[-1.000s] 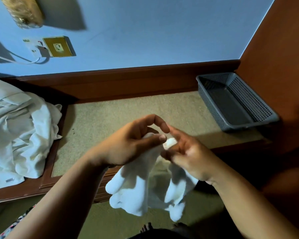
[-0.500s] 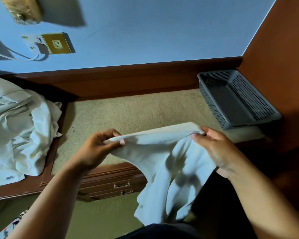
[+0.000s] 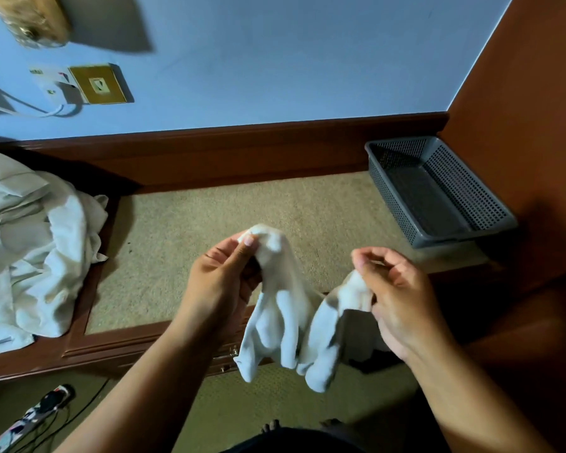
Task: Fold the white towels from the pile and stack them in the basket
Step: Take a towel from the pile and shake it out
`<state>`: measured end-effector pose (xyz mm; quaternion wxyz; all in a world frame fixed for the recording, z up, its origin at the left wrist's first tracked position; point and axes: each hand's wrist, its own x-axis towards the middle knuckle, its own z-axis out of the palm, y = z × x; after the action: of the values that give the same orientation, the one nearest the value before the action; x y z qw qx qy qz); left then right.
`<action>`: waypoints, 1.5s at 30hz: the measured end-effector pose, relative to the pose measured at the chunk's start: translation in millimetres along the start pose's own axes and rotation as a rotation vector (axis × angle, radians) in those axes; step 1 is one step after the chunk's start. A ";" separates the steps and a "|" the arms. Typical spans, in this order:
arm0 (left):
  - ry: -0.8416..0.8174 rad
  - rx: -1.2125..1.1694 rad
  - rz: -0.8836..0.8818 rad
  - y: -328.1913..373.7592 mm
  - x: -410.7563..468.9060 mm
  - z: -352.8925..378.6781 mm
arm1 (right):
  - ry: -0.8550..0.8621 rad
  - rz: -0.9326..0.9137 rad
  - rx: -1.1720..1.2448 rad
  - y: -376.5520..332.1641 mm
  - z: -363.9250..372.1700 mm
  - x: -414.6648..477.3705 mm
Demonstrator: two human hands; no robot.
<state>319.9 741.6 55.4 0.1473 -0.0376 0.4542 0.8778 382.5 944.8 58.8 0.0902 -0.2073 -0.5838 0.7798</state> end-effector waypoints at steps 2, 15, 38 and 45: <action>-0.008 -0.006 -0.014 -6.5 -5.4 13.8 | -0.127 0.033 0.030 -5.9 8.5 -11.4; -0.010 0.038 -0.023 -3.0 -35.3 43.1 | -0.254 -0.268 -0.360 -16.7 24.1 -27.7; -0.078 0.361 0.125 0.7 -43.5 15.3 | -0.262 -0.694 -0.680 -39.1 39.1 -29.4; -0.110 0.382 0.145 -0.4 -43.6 20.2 | -0.304 -0.702 -0.747 -47.8 37.4 -33.6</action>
<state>362.9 748.3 75.6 0.1128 0.0716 0.6050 0.7849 391.8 913.7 120.1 0.1800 0.0975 -0.8624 0.4630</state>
